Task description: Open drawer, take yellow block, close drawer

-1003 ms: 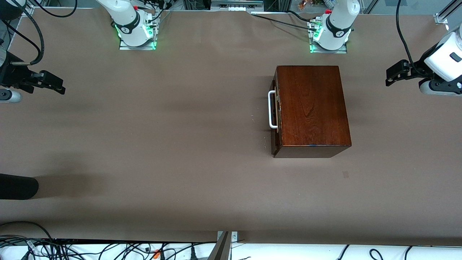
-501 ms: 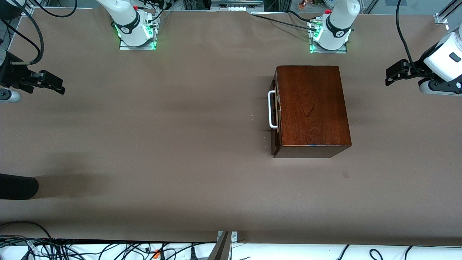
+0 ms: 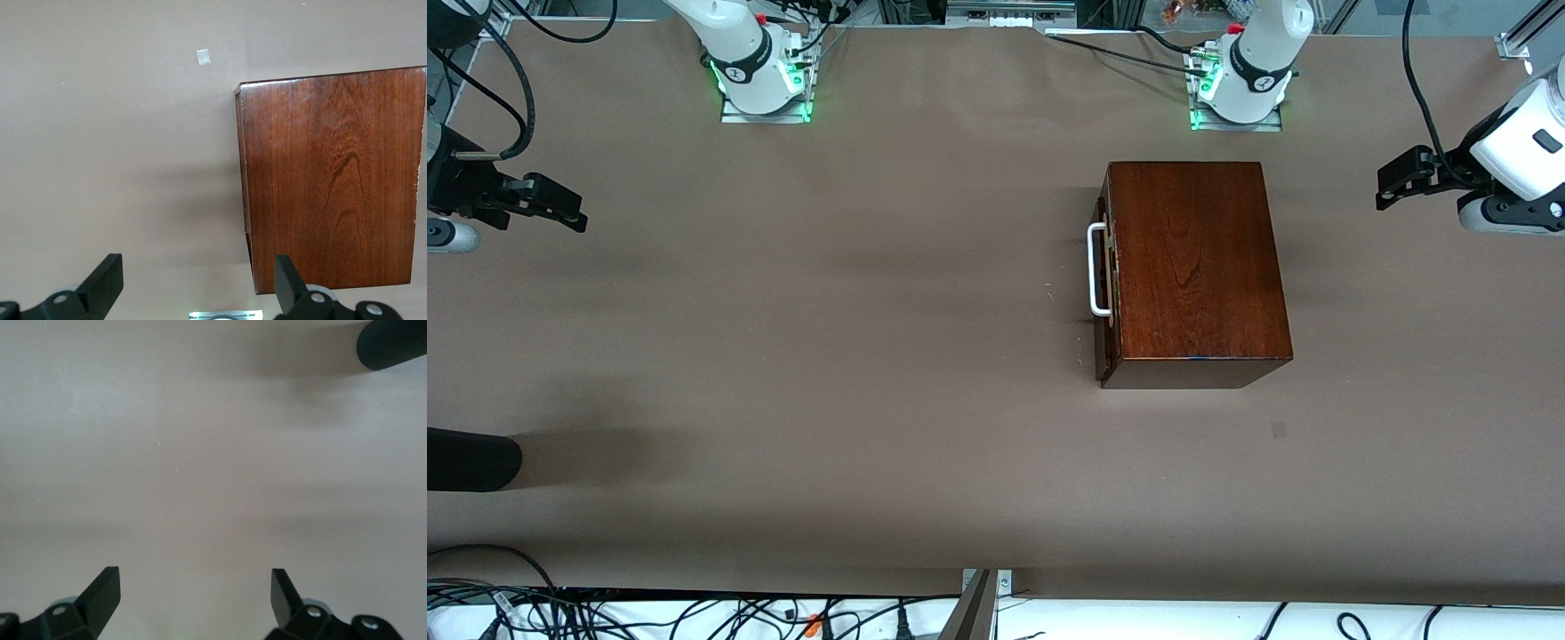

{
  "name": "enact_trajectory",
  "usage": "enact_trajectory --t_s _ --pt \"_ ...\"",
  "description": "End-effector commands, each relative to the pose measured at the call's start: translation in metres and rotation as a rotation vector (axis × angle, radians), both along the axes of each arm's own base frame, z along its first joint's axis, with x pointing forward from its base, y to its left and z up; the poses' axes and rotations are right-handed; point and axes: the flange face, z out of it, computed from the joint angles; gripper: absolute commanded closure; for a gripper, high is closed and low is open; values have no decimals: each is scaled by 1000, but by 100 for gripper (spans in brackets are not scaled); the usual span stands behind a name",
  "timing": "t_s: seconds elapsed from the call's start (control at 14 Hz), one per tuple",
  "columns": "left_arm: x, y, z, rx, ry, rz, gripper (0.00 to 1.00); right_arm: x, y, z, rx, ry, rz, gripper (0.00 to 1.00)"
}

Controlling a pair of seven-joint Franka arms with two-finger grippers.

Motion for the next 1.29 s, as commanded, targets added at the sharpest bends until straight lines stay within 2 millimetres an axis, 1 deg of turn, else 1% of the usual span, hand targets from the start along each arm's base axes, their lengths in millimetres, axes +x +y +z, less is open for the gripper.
enact_trajectory --t_s 0.0,0.14,0.21,0.29,0.43,0.57,0.79,0.93,1.07,1.22 --pt "1 -6 -4 -17 39 -1 0 -2 -1 8 -6 -10 -12 0" --pt "2 -34 -27 -16 127 -63 0 -2 -1 9 -6 -13 -12 0" --pt "4 -51 -35 -16 142 -85 0 -2 -1 8 -6 -10 -12 0" --pt "4 -73 -43 -16 156 -124 0 -2 -2 8 -6 -12 -13 0" --pt "9 -111 -63 -20 184 -177 0 -2 -1 8 -6 -12 -12 0" --pt "11 -156 -80 -12 164 -136 0 -2 -1 8 -6 -12 -12 0" --pt "2 -239 -112 19 150 -72 0 -2 -2 9 -6 -12 -13 0" --pt "-1 -279 -129 24 136 -23 0 -2 -1 9 -6 -13 -12 0" --pt "-7 -319 -154 34 138 7 0 -2 -3 9 -6 -13 -15 0" --pt "-15 -349 -174 63 100 -16 0 -2 -2 9 -6 -12 -13 0"
